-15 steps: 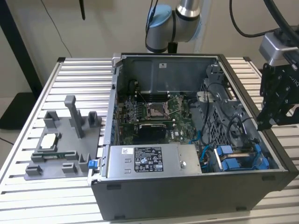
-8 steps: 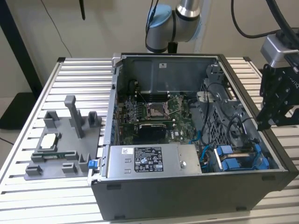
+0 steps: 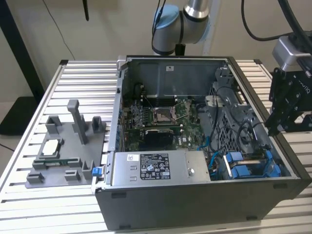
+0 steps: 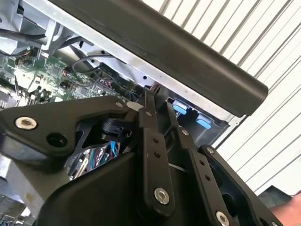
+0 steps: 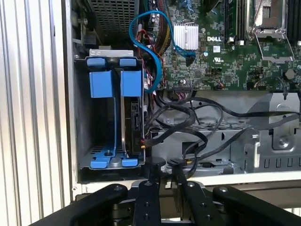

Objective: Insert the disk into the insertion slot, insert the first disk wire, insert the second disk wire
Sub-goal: 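Insert the first disk wire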

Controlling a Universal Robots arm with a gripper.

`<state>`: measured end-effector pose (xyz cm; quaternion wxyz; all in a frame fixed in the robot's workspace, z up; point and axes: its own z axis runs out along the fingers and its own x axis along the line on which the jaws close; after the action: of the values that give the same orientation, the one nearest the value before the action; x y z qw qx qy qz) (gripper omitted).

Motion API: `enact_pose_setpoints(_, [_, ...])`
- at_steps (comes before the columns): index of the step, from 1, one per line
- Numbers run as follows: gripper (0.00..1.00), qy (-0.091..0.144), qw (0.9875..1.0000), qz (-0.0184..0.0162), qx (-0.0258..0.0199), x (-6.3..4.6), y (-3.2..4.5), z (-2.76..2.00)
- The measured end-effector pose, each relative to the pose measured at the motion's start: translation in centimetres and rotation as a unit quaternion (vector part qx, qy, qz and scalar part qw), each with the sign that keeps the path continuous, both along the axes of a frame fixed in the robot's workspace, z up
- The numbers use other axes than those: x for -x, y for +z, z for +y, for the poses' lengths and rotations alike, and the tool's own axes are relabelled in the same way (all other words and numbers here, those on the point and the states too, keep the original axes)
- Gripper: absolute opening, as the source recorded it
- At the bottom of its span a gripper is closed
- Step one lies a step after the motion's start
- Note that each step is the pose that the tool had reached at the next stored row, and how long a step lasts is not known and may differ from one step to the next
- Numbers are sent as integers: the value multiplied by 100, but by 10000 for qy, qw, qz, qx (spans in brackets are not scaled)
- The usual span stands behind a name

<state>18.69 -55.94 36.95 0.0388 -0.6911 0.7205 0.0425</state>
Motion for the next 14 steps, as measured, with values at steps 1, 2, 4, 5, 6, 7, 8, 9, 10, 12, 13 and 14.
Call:
enact_pose_setpoints(1, [100,0,10000,4,-9,-2,-10,0])
enact_pose_setpoints(2, [100,-1,10000,8,-17,-1,-15,-1])
enact_pose_setpoints(4, [100,0,10000,25,-25,-2,-14,0])
enact_pose_setpoints(5, [0,0,10000,34,-28,-2,-16,0])
enact_pose_setpoints(6, [0,0,10000,44,-30,-1,-16,0])
enact_pose_setpoints(7, [0,0,10000,55,-31,0,-16,0])
enact_pose_setpoints(8, [0,-1,10000,71,-32,2,-15,-1])
enact_pose_setpoints(9, [0,-1,10000,88,-34,6,-15,-1])
enact_pose_setpoints(10, [0,-2,9999,105,-36,11,-14,-2])
enact_pose_setpoints(12, [0,-6,9999,147,-48,30,-2,-2])
enact_pose_setpoints(13, [0,-7,9999,159,-59,42,9,-2])
enact_pose_setpoints(14, [0,-9,9998,168,-75,55,20,-2])
